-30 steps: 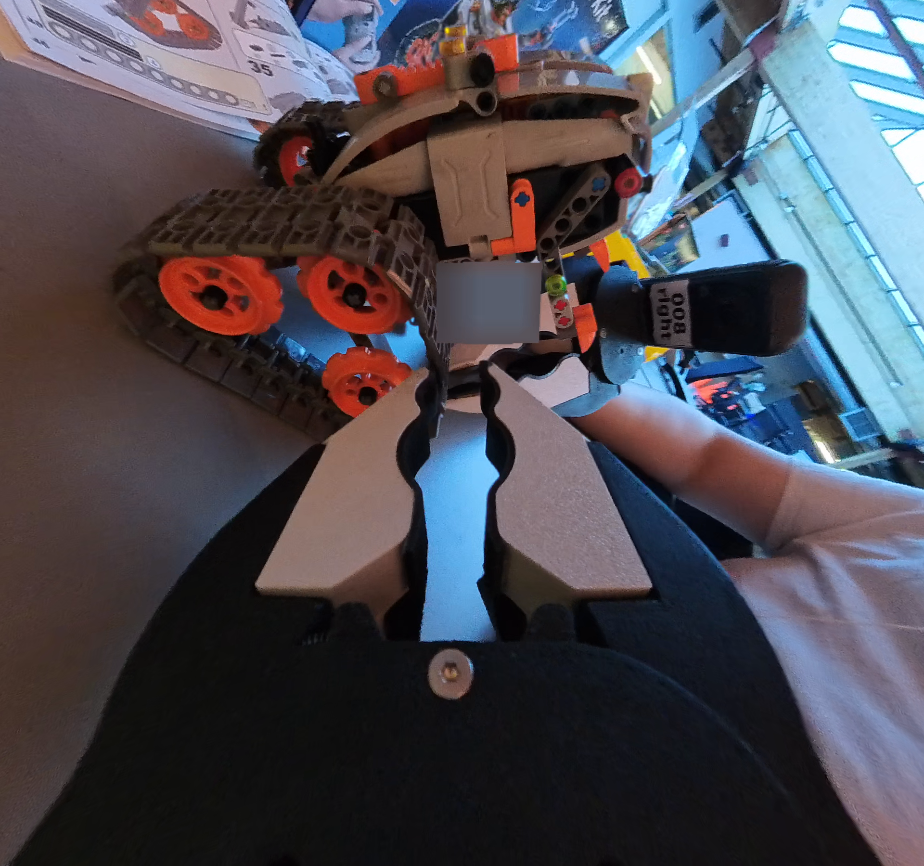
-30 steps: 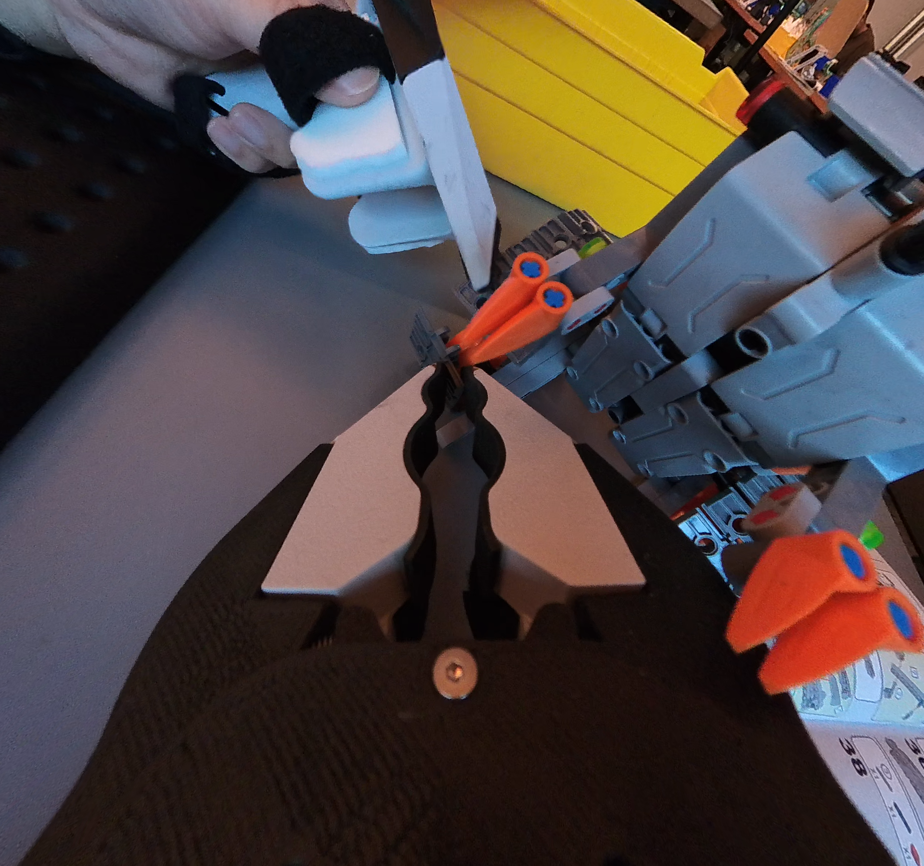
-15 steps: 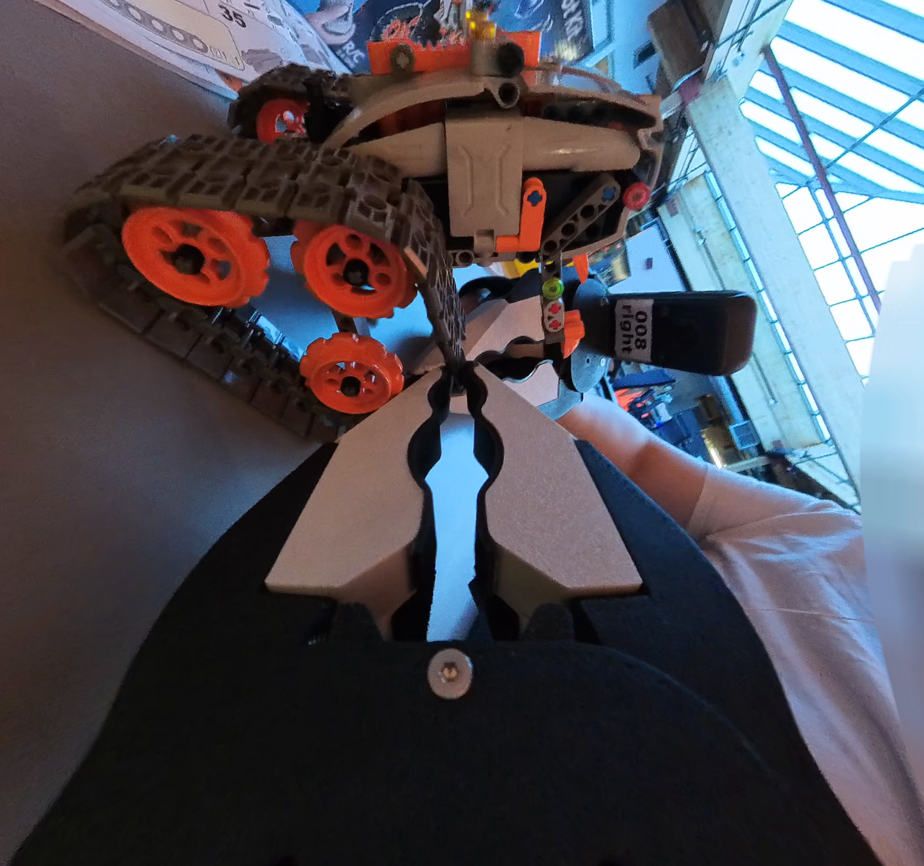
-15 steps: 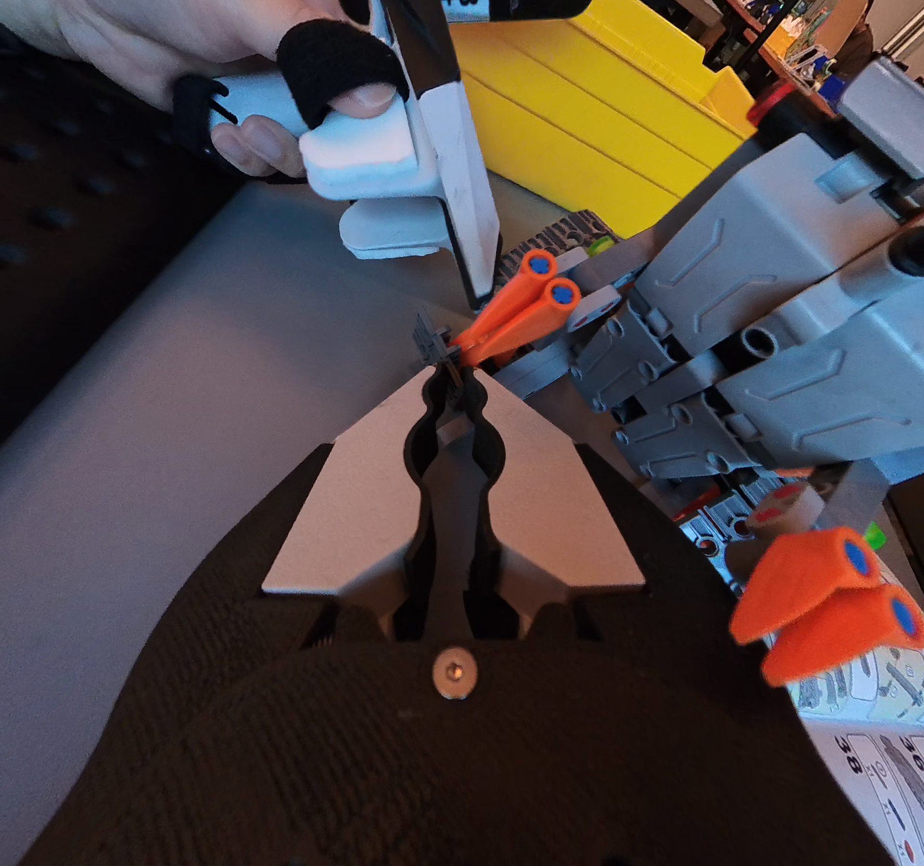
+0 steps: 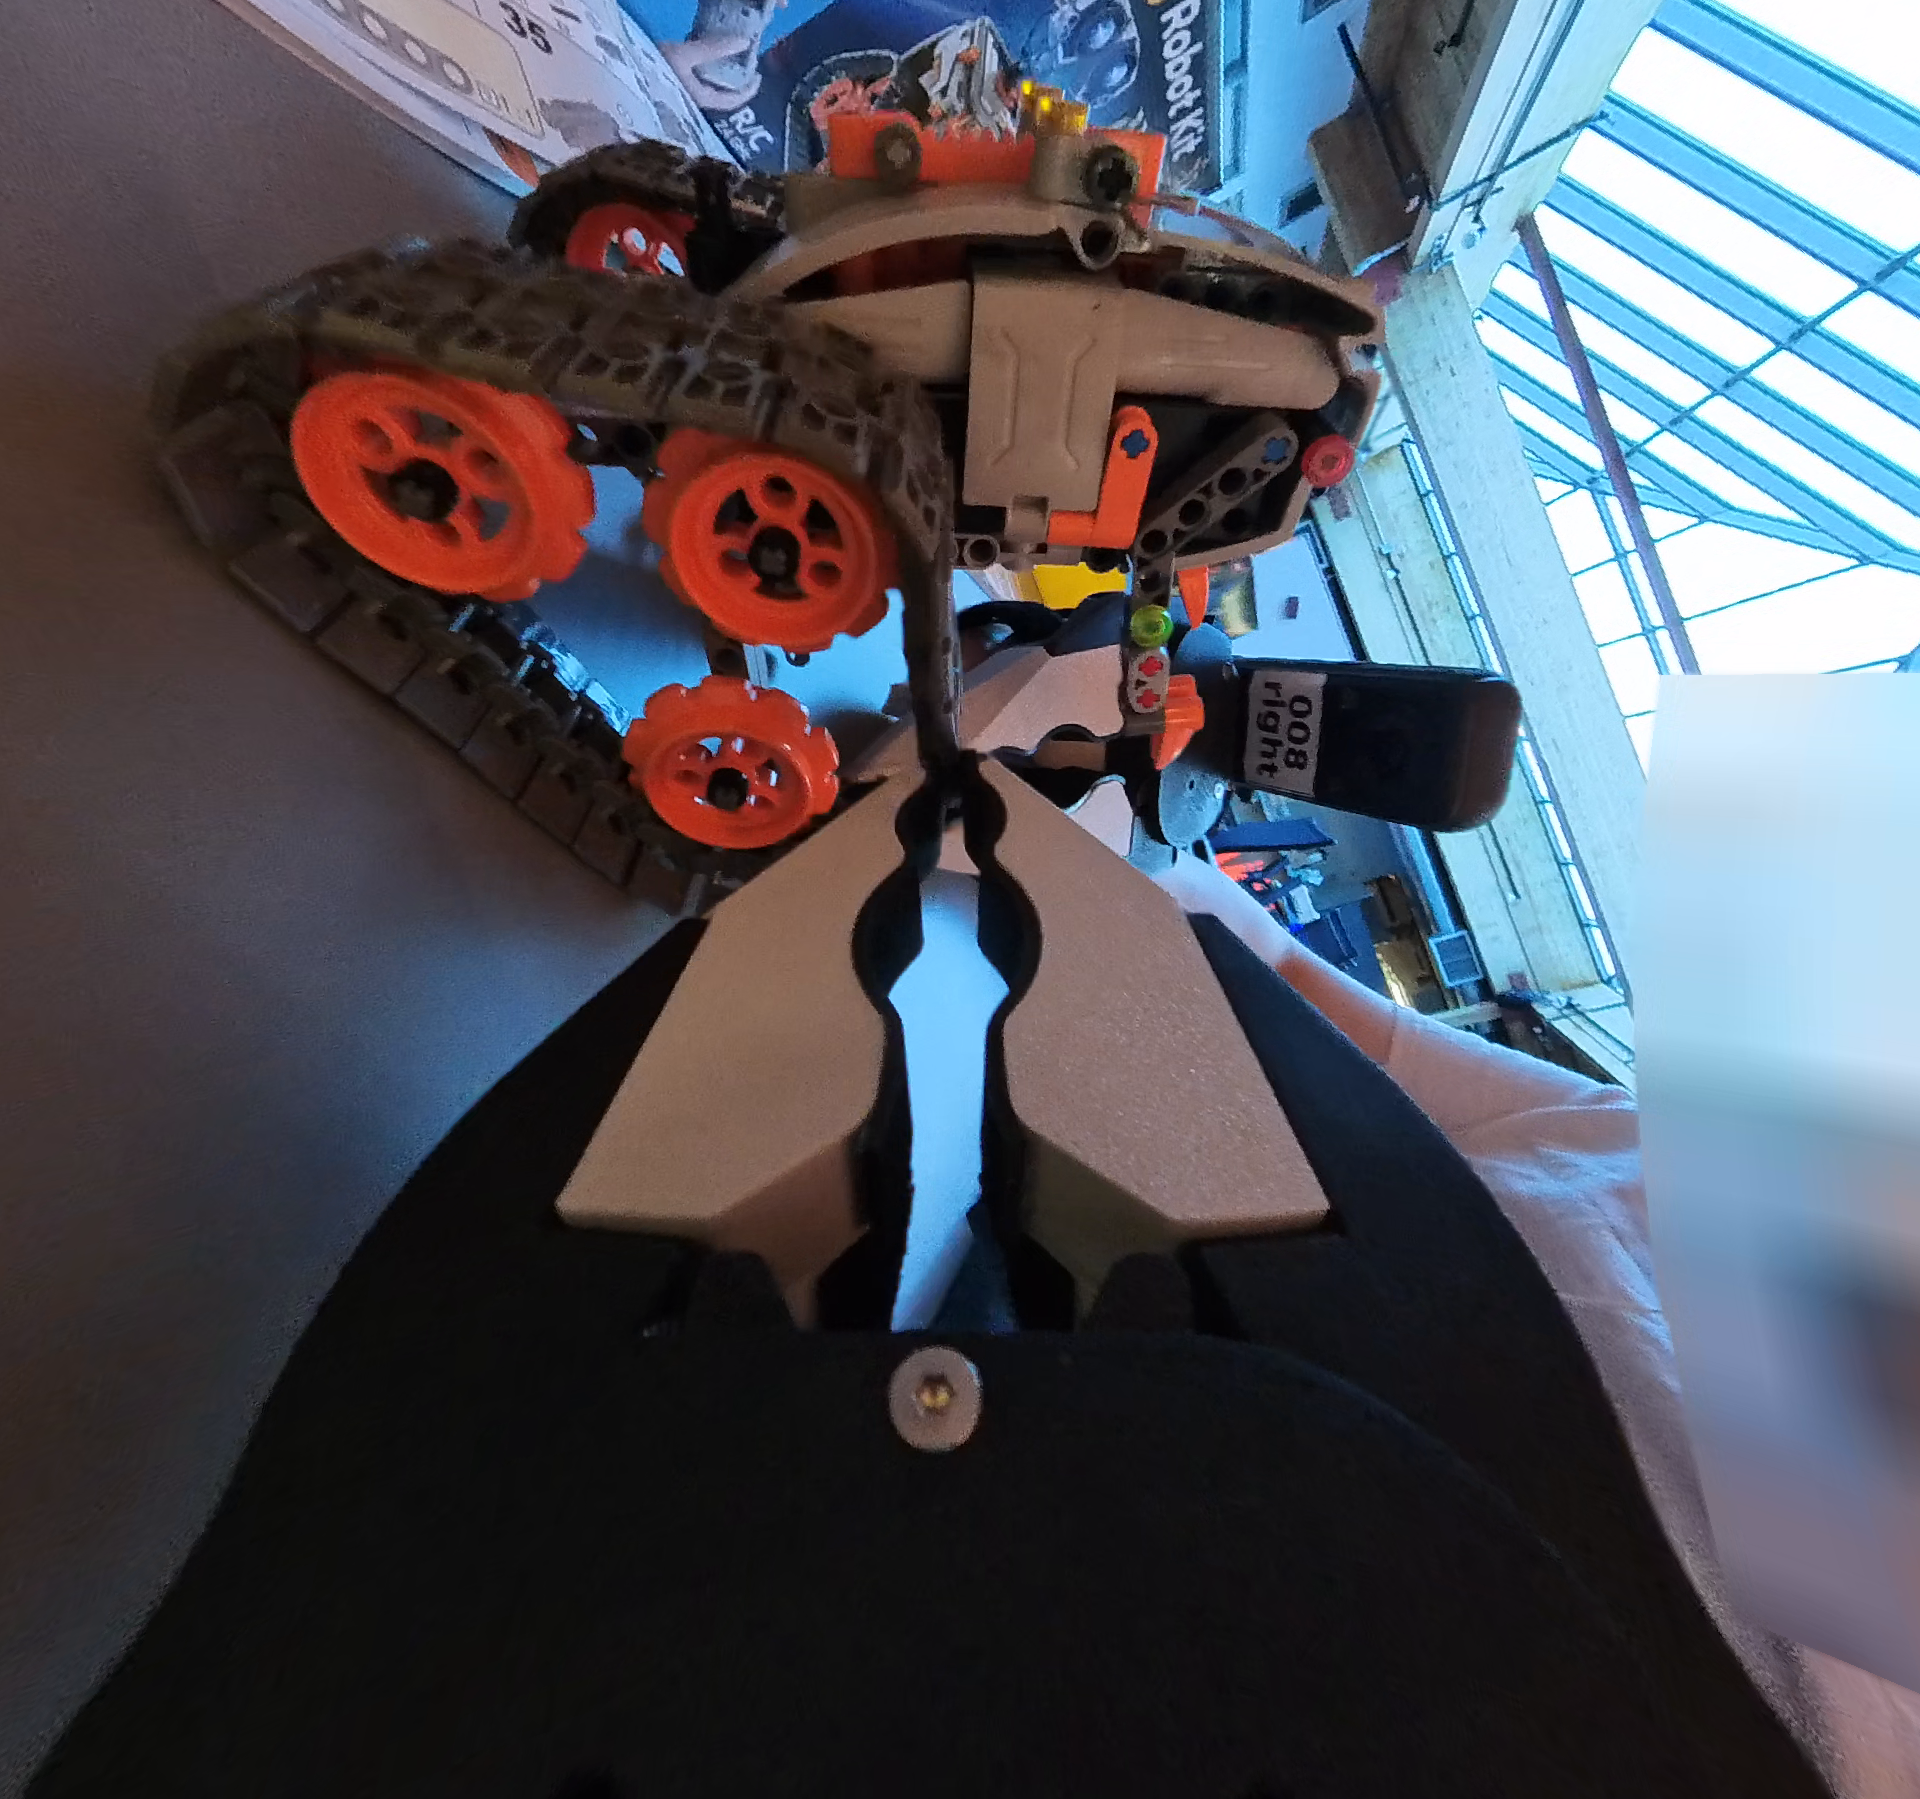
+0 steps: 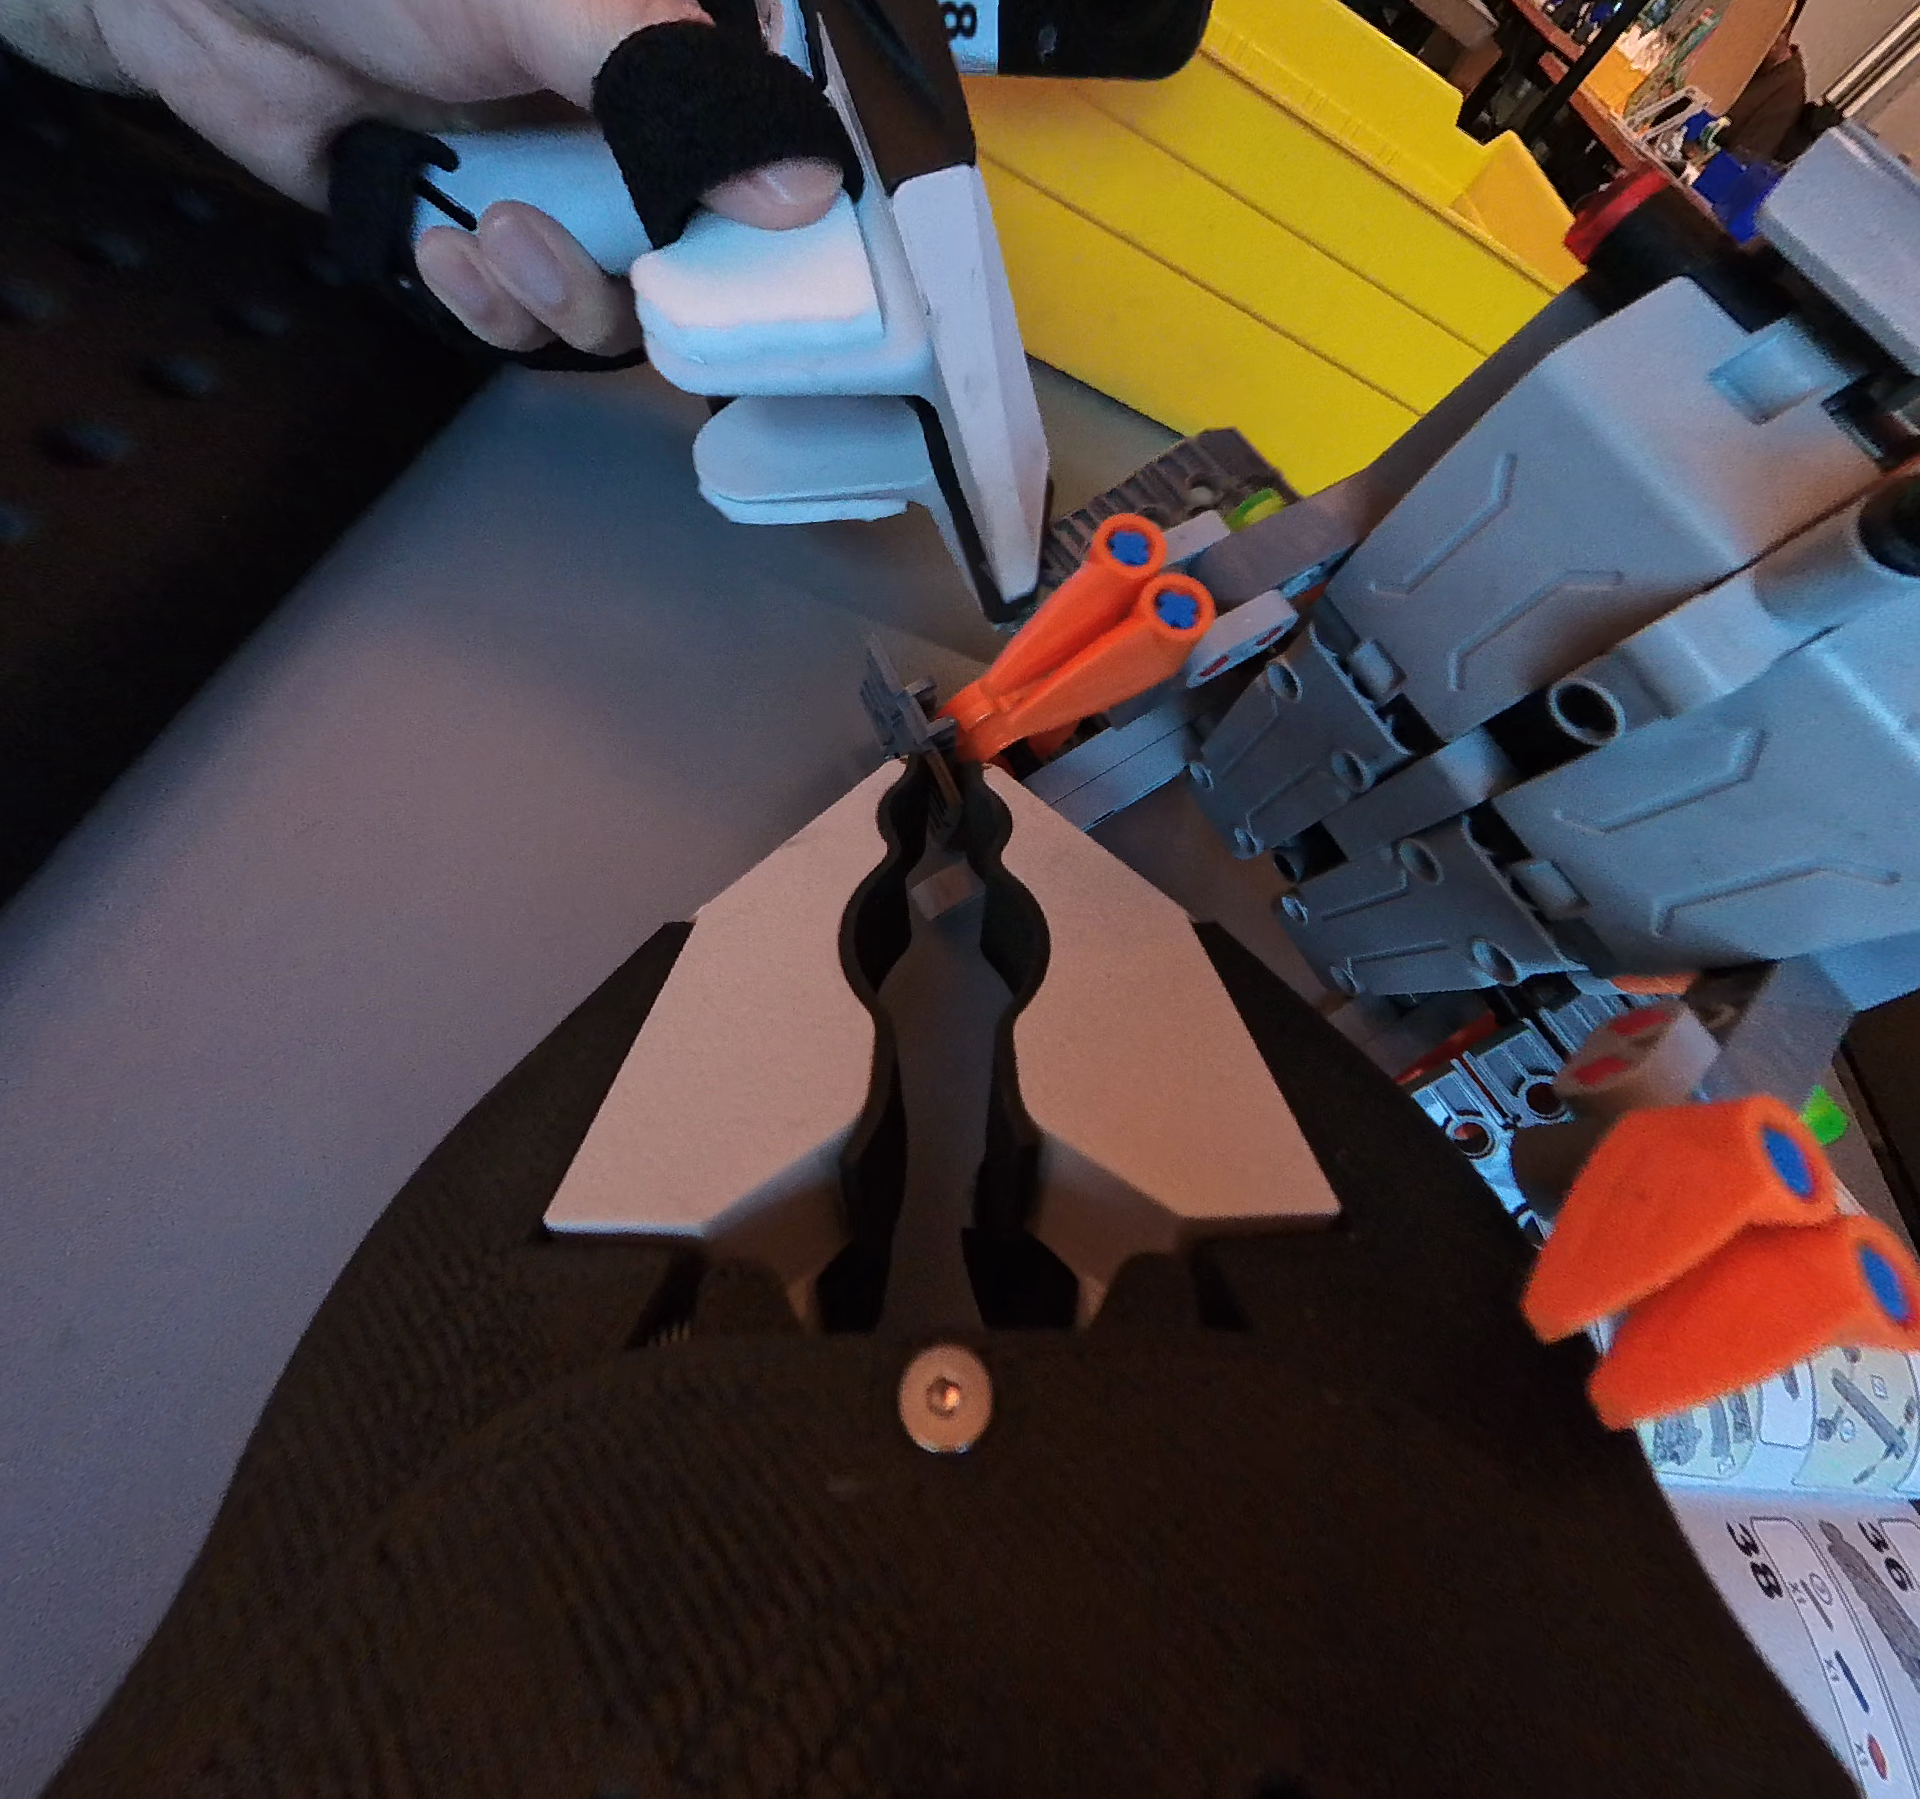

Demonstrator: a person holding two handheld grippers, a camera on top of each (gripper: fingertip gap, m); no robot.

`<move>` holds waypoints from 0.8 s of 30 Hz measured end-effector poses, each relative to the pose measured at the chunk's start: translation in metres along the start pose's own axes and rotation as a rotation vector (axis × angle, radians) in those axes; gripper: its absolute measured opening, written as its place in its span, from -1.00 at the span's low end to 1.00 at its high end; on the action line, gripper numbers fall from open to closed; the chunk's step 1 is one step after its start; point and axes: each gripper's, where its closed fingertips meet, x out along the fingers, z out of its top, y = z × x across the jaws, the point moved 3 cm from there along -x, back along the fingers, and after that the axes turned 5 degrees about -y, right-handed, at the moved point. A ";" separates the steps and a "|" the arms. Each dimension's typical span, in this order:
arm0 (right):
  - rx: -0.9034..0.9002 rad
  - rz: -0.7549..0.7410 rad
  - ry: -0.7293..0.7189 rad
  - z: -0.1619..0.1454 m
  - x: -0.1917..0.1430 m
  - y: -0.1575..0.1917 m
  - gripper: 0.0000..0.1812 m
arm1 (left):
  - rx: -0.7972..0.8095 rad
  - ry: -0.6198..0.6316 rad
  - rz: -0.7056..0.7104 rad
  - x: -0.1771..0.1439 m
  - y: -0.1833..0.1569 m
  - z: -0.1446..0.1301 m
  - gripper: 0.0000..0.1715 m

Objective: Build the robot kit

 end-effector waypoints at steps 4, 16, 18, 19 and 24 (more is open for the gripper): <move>0.029 0.008 -0.005 0.000 0.000 -0.002 -0.92 | -0.020 0.031 -0.003 0.001 0.000 -0.004 -1.00; 0.016 -0.004 -0.010 0.002 -0.001 0.000 -0.93 | 0.103 0.139 0.115 -0.004 0.009 -0.007 -0.99; 0.010 -0.011 -0.010 0.002 -0.001 0.001 -0.93 | 0.120 0.150 0.113 -0.003 0.008 -0.008 -0.99; 0.007 -0.012 -0.011 0.003 -0.002 0.001 -0.93 | 0.125 0.155 0.110 -0.003 0.007 -0.009 -0.98; 0.024 -0.022 -0.017 0.004 -0.003 0.001 -0.93 | 0.136 0.172 0.092 -0.003 0.006 -0.011 -0.98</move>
